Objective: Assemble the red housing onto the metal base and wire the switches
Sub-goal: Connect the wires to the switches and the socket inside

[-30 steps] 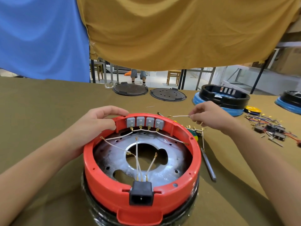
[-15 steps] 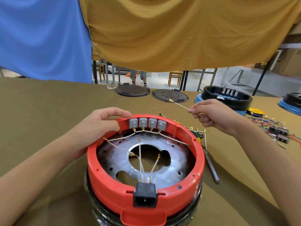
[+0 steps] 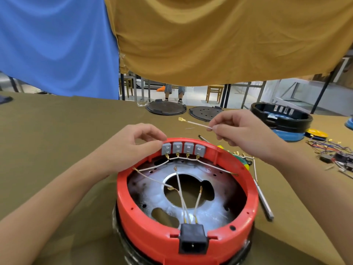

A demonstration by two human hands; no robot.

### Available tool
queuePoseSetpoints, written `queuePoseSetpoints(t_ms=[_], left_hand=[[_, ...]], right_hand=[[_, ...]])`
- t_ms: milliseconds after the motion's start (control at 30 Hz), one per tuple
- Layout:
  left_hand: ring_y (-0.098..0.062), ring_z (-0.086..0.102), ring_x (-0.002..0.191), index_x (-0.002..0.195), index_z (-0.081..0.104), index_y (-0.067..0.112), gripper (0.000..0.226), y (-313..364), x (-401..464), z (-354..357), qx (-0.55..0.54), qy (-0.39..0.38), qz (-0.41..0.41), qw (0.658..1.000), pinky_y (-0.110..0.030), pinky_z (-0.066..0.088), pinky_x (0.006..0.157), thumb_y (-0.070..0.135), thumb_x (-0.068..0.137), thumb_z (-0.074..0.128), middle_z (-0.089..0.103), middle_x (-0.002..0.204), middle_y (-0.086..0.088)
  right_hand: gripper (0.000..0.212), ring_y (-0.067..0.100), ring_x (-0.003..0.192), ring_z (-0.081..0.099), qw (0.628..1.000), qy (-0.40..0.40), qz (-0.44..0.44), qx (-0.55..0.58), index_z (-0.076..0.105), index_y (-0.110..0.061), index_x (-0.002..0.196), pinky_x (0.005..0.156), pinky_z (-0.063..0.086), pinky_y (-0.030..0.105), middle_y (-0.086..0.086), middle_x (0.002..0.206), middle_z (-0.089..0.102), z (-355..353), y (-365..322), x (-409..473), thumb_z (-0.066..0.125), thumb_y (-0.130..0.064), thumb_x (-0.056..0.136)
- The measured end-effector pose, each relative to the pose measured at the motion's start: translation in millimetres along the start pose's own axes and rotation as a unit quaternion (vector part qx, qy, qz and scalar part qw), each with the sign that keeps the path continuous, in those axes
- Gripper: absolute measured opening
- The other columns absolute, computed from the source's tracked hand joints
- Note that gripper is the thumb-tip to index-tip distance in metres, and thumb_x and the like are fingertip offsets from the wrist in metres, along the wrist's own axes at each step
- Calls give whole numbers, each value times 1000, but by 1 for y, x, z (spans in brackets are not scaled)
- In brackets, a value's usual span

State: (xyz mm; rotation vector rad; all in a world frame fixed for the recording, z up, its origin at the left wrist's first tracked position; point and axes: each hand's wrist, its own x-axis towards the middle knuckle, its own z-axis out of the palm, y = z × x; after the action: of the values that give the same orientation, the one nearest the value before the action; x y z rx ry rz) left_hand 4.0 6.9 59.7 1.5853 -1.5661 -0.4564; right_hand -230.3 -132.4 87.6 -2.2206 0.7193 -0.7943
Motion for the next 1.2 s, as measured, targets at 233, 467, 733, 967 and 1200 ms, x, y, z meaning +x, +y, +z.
queuePoseSetpoints(t_ms=[233,467,733,967,1200], left_hand=[[-8,64,73,92,74,21,22,10,-2,5,-96,77,68,990,-23,50,70,38,80,68,73,82,-1],[-14,71,75,99,73,16,23,7,-1,6,-233,69,41,969,-22,57,69,25,78,72,76,86,-8],[-15,69,76,92,74,16,14,11,-2,6,-270,23,25,962,-22,56,69,23,80,70,75,86,-7],[-17,68,81,97,73,15,14,11,-3,8,-216,6,54,975,-24,55,78,22,85,69,74,92,-8],[-8,65,74,97,72,19,11,11,-3,7,-205,12,76,976,-16,51,71,23,88,66,72,82,-1]], right_hand=[[16,10,59,59,994,-12,-70,-86,71,-27,82,58,48,24,-5,66,68,35,-29,-13,61,-16,90],[8,22,59,62,992,-112,-47,-46,68,-19,84,61,51,33,-6,69,74,45,-39,-18,65,-15,90],[11,16,65,67,990,-129,-39,31,68,-9,88,59,49,21,6,76,75,56,-39,-17,69,-20,91],[9,12,59,64,993,-64,-36,90,69,-7,88,57,50,23,6,74,75,61,-36,-13,68,-16,91],[15,14,60,56,981,-125,-24,149,70,-9,91,59,47,23,11,77,73,58,-39,-18,56,-9,98]])
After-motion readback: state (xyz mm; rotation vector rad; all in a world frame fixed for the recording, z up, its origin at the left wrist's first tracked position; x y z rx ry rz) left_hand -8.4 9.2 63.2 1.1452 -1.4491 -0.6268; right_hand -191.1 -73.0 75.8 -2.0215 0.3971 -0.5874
